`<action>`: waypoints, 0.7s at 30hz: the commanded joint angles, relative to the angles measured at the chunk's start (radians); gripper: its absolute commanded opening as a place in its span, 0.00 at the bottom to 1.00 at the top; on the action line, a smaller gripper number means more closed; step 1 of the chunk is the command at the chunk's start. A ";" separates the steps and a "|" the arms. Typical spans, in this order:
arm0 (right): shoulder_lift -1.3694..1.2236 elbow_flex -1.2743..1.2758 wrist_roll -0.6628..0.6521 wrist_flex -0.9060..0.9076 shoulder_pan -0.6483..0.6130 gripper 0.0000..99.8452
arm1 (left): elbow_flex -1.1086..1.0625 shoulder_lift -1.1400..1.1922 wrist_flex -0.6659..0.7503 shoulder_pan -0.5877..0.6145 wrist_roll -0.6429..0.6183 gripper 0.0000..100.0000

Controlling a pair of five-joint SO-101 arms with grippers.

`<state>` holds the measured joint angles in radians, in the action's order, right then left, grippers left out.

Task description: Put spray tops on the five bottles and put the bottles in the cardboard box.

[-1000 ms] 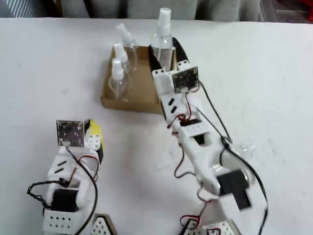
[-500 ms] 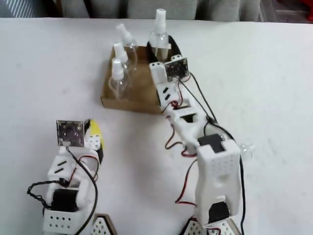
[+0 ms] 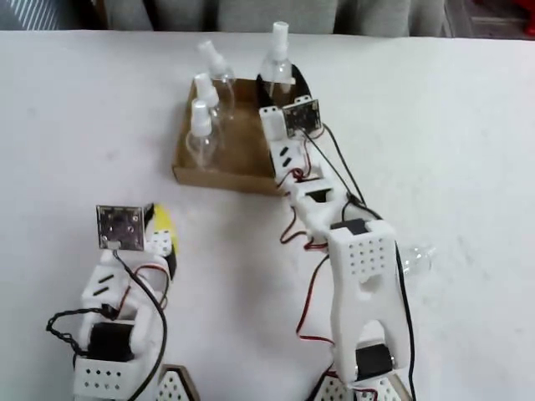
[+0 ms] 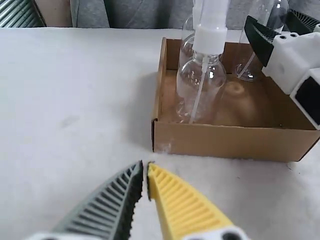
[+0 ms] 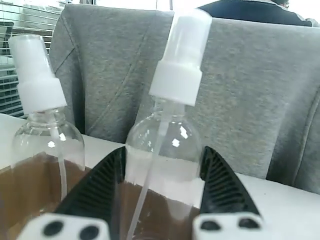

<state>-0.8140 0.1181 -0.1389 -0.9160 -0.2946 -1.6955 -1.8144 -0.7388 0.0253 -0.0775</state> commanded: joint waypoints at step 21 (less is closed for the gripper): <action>-0.093 -0.153 -0.015 -0.019 0.018 0.02 | 0.003 -0.013 0.031 0.010 0.011 0.02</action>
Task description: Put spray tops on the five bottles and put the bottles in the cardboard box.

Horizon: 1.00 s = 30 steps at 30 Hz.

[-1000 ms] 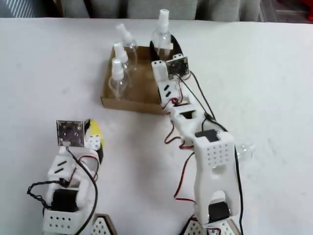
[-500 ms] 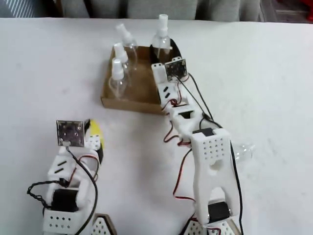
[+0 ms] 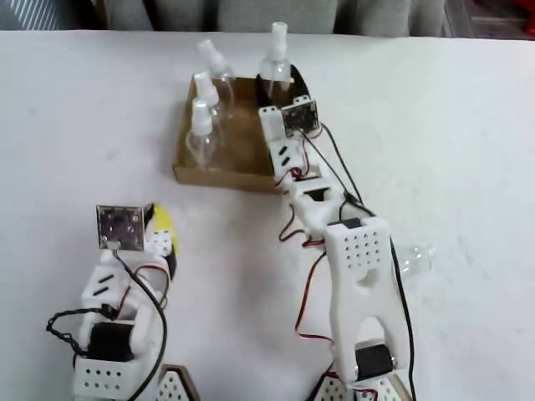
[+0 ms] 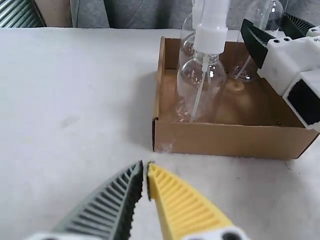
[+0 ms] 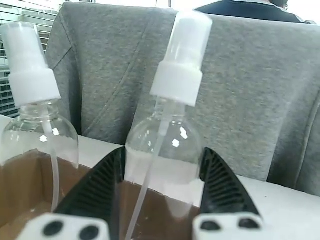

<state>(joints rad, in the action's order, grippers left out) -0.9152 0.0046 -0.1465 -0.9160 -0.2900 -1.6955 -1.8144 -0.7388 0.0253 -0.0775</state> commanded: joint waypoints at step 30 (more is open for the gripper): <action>0.015 -0.038 -0.009 0.096 0.013 0.11 | 0.003 -0.013 0.031 0.012 0.011 0.02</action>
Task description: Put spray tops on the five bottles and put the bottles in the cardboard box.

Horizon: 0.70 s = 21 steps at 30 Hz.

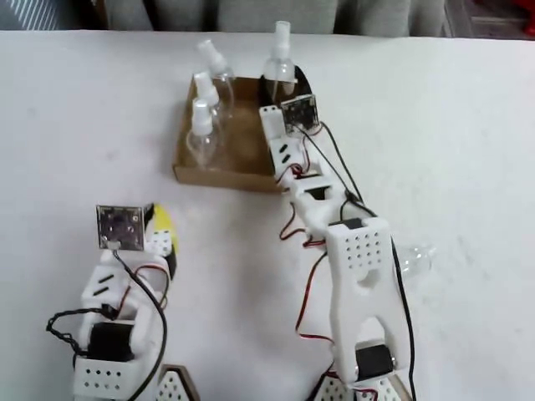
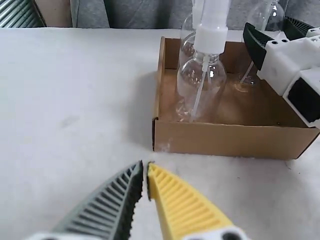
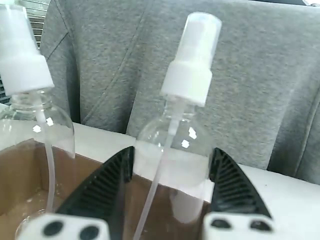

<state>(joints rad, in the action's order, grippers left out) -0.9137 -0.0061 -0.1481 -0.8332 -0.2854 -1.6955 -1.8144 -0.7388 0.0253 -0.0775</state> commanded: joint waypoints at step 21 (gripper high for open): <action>0.015 -0.025 -0.006 -0.145 0.065 0.02 | 0.003 -0.013 0.031 0.012 0.011 0.02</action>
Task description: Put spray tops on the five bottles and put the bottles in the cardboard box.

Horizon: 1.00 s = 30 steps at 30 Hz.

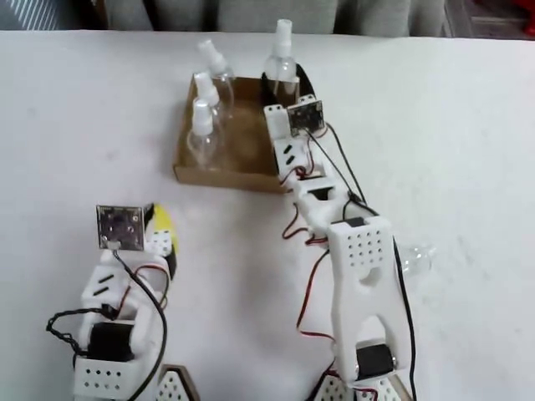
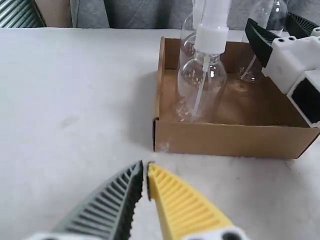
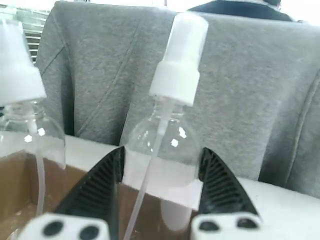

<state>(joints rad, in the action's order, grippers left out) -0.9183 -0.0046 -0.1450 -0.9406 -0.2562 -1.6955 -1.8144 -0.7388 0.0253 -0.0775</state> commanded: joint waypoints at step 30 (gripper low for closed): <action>0.401 0.356 -0.002 -0.108 0.061 0.02 | 0.003 -0.013 0.031 0.012 0.011 0.02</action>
<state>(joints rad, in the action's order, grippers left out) -0.6375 0.3237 -0.1450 -1.0173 -0.2332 -1.6955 -1.8144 -0.7388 0.0253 -0.0775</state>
